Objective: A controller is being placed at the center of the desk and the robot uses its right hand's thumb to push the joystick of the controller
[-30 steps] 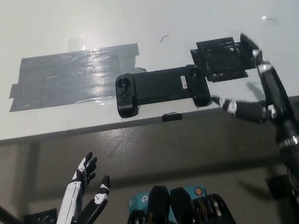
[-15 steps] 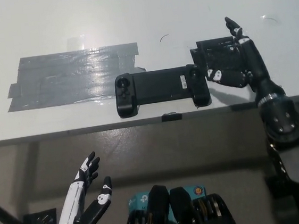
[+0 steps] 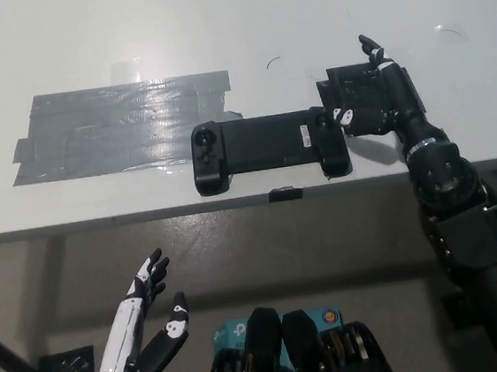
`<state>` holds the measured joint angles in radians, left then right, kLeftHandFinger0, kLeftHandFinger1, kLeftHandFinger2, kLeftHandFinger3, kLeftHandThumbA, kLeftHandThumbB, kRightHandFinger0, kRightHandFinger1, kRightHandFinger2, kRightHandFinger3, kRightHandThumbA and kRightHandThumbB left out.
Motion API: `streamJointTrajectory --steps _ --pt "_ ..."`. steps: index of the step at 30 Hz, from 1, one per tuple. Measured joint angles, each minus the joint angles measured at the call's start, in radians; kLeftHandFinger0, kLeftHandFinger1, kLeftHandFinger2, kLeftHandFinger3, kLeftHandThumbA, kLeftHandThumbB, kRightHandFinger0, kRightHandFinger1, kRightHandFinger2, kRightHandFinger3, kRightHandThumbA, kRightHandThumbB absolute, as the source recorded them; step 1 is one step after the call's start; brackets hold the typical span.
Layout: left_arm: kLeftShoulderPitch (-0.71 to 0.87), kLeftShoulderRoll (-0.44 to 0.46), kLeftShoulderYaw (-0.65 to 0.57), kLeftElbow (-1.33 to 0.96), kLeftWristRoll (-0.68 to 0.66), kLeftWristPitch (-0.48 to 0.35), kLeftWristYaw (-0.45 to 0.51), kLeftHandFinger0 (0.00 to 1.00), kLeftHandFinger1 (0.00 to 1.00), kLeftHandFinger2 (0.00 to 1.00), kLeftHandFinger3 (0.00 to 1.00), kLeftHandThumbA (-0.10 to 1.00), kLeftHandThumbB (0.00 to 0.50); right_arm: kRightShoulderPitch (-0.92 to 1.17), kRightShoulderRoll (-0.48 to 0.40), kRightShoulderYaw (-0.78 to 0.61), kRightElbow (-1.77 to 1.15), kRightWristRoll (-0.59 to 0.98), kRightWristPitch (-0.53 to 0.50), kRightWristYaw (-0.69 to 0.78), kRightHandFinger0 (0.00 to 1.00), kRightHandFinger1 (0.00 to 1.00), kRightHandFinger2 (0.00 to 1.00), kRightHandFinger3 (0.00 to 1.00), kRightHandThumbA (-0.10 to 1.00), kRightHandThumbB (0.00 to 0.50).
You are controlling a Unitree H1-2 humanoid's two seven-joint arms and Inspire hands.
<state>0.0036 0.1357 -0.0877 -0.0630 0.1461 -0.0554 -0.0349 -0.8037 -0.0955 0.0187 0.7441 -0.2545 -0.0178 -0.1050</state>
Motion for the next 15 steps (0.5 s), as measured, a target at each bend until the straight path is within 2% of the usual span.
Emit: streamJointTrajectory --steps 8,10,15 --pt "-0.010 0.000 -0.001 -0.003 0.009 0.001 0.000 1.00 1.00 1.00 1.00 0.24 0.003 -0.004 0.009 0.004 0.020 0.001 0.003 -0.010 1.00 1.00 1.00 1.00 0.85 0.357" --pt "-0.012 0.000 -0.001 -0.003 0.010 0.001 -0.001 1.00 1.00 1.00 1.00 0.23 0.004 -0.006 0.009 0.006 0.028 0.001 0.002 -0.011 1.00 1.00 1.00 1.00 0.87 0.382" --pt "-0.016 0.001 -0.001 -0.004 0.012 0.002 -0.001 1.00 1.00 1.00 1.00 0.21 0.005 -0.012 0.009 0.012 0.054 0.001 0.001 -0.013 1.00 1.00 1.00 1.00 0.87 0.378"
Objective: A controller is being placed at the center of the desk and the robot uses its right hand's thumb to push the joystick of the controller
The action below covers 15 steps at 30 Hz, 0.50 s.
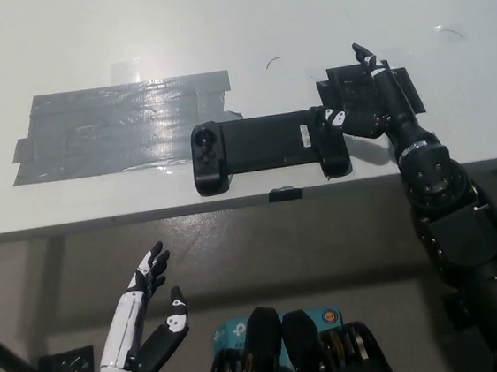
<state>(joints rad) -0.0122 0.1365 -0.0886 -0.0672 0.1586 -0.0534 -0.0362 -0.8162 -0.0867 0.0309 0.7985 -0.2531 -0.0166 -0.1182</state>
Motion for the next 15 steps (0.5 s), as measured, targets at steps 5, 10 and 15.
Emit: streamJointTrajectory --steps 5,10,15 --pt "-0.007 0.000 0.000 0.000 0.001 0.000 -0.002 1.00 1.00 1.00 1.00 0.20 0.000 -0.007 0.000 0.000 0.026 0.003 -0.001 -0.004 1.00 1.00 1.00 1.00 0.90 0.364" --pt "-0.012 0.001 0.000 0.000 0.001 0.000 -0.005 1.00 1.00 1.00 1.00 0.18 0.000 -0.012 0.000 0.001 0.041 0.005 -0.011 -0.004 1.00 1.00 1.00 1.00 1.00 0.403" --pt "-0.013 0.002 0.000 0.000 0.001 0.000 -0.006 1.00 1.00 1.00 1.00 0.15 0.001 -0.013 0.000 0.001 0.042 0.005 -0.017 -0.004 1.00 1.00 1.00 1.00 1.00 0.440"
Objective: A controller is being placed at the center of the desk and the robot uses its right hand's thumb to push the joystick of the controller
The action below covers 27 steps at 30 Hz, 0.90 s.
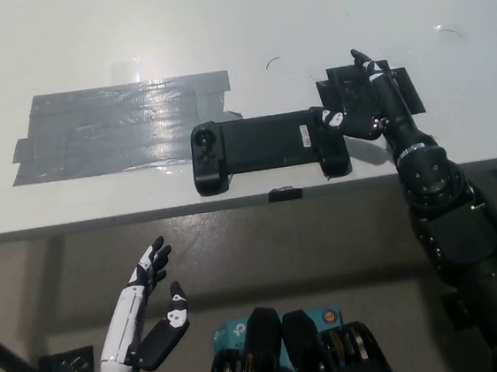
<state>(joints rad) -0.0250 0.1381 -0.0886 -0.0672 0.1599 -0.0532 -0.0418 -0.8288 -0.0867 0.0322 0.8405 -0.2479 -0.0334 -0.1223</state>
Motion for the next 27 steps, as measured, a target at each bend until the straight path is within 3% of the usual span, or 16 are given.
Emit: streamJointTrajectory --steps 10,14,18,20,24,25,26,27 --pt "-0.005 0.001 0.000 -0.001 0.002 0.002 -0.002 1.00 1.00 1.00 1.00 0.15 0.000 -0.001 0.001 0.000 0.029 0.007 -0.015 0.000 1.00 1.00 1.00 1.00 1.00 0.488" --pt "-0.010 0.001 0.000 -0.001 0.002 0.003 -0.004 1.00 1.00 1.00 1.00 0.15 0.000 -0.001 0.001 0.003 0.030 0.008 -0.024 0.000 1.00 1.00 1.00 1.00 1.00 0.452" --pt "-0.013 0.001 0.000 -0.002 0.002 0.004 -0.008 1.00 1.00 1.00 1.00 0.15 0.000 -0.001 0.001 0.004 -0.011 0.015 -0.025 0.008 1.00 1.00 1.00 1.00 1.00 0.453" --pt "-0.016 0.001 0.000 -0.002 0.002 0.004 -0.010 1.00 1.00 1.00 1.00 0.15 0.000 -0.001 0.001 0.006 -0.041 0.018 -0.025 0.014 1.00 1.00 1.00 1.00 1.00 0.392" --pt "-0.018 0.001 0.000 -0.002 0.003 0.004 -0.011 1.00 1.00 1.00 1.00 0.16 0.001 -0.001 0.001 0.008 -0.036 0.020 -0.025 0.016 1.00 1.00 1.00 1.00 1.00 0.348" --pt "-0.018 0.001 0.000 -0.002 0.003 0.005 -0.011 1.00 1.00 1.00 1.00 0.16 0.001 -0.002 0.001 0.008 -0.019 0.021 -0.024 0.016 1.00 1.00 1.00 1.00 0.87 0.208" --pt "-0.018 0.001 0.001 -0.002 0.003 0.005 -0.012 1.00 1.00 1.00 1.00 0.16 0.001 -0.002 0.001 0.007 -0.008 0.021 -0.023 0.016 1.00 1.00 1.00 1.00 0.79 0.189" --pt "-0.019 0.001 0.001 -0.002 0.002 0.005 -0.012 1.00 1.00 1.00 1.00 0.16 0.001 -0.005 0.001 0.005 0.014 0.022 -0.023 0.013 1.00 1.00 1.00 1.00 0.55 0.080"
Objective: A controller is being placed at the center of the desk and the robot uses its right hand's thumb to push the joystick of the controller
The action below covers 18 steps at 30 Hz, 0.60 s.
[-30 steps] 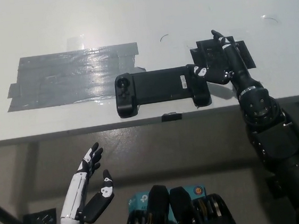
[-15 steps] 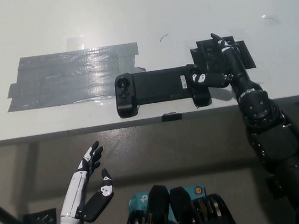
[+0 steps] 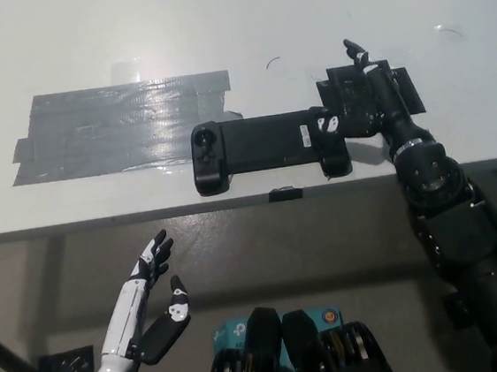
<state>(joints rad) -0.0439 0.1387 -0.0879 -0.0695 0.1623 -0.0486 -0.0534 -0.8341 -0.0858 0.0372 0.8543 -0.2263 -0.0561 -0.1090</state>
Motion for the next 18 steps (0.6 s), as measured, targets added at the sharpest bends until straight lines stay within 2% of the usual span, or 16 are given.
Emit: streamJointTrajectory --steps 1,2,3,18 --pt "-0.001 0.000 0.000 0.000 0.000 0.000 0.000 1.00 1.00 1.00 1.00 0.16 0.001 -0.004 0.000 -0.001 0.017 0.000 0.000 -0.003 1.00 1.00 1.00 1.00 0.13 0.004" --pt "-0.001 0.000 0.000 0.000 0.000 0.000 0.000 1.00 1.00 1.00 1.00 0.16 0.001 -0.008 0.000 -0.002 0.035 0.000 0.000 -0.006 1.00 1.00 1.00 1.00 -0.07 0.000" --pt "-0.002 0.000 0.000 0.000 0.000 0.001 0.000 1.00 1.00 1.00 1.00 0.16 0.000 -0.014 0.000 -0.003 0.052 0.000 -0.001 -0.012 1.00 1.00 1.00 1.00 -0.10 0.000" --pt "-0.017 0.002 0.006 0.000 0.000 0.001 -0.002 1.00 1.00 1.00 1.00 0.17 0.001 -0.062 0.006 0.003 0.146 -0.005 -0.030 -0.084 1.00 1.00 1.00 1.00 -0.10 0.000"
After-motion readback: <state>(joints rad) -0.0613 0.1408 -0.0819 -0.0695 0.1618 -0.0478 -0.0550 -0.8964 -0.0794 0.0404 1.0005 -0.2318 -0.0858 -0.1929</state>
